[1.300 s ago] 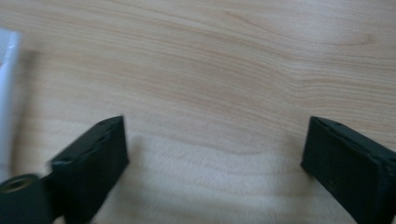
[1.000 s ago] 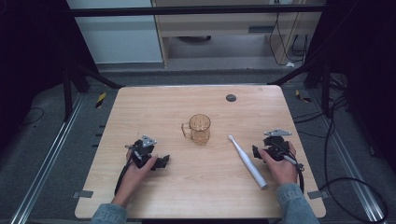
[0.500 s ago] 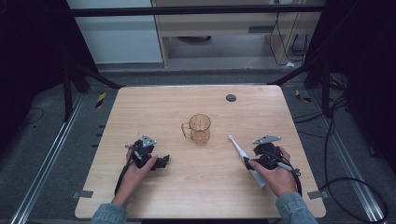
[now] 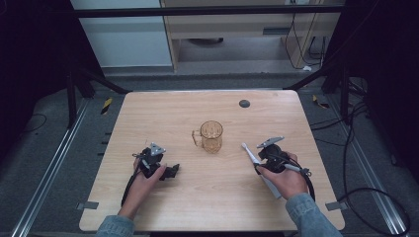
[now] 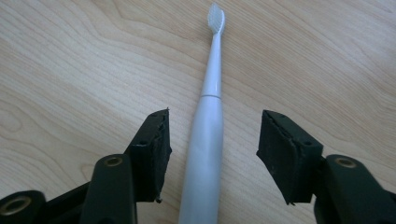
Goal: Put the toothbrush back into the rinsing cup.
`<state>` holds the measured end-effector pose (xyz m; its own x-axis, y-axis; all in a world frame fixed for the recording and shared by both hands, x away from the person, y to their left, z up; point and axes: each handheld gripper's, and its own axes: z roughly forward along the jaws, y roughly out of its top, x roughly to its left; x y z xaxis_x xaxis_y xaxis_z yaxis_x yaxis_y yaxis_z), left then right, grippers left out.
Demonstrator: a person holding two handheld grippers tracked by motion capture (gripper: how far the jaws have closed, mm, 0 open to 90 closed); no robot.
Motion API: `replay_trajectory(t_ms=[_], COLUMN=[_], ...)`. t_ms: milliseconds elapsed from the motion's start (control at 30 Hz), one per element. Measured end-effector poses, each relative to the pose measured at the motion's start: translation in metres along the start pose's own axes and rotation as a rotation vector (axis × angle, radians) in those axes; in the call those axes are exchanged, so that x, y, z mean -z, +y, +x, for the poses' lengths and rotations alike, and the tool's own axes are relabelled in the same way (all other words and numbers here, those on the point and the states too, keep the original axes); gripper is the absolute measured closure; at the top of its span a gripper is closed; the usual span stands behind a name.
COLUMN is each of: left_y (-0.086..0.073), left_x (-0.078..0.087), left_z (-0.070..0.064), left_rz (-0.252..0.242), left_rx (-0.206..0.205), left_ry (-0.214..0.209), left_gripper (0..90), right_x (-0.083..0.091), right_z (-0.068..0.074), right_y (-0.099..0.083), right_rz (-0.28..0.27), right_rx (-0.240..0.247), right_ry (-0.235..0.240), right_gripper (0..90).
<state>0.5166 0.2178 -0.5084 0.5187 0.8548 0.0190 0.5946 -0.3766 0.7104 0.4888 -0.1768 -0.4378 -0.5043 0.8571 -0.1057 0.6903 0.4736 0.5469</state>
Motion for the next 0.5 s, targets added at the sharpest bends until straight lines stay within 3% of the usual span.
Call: replay_trajectory(t_ms=[200, 500], left_y=[0.0, 0.0], left_x=[0.0, 0.0], left_z=[0.0, 0.0], left_rz=[-0.001, -0.003], left_rx=[0.001, 0.003], left_ry=[0.0, 0.0], left_gripper=[0.0, 0.0], right_x=[-0.006, -0.014], right_z=[0.003, -0.002], right_y=[0.017, 0.027], right_rz=[0.024, 0.072], right_rx=[0.005, -0.018], right_ry=[0.021, 0.037], right_gripper=[39.7, 48.6])
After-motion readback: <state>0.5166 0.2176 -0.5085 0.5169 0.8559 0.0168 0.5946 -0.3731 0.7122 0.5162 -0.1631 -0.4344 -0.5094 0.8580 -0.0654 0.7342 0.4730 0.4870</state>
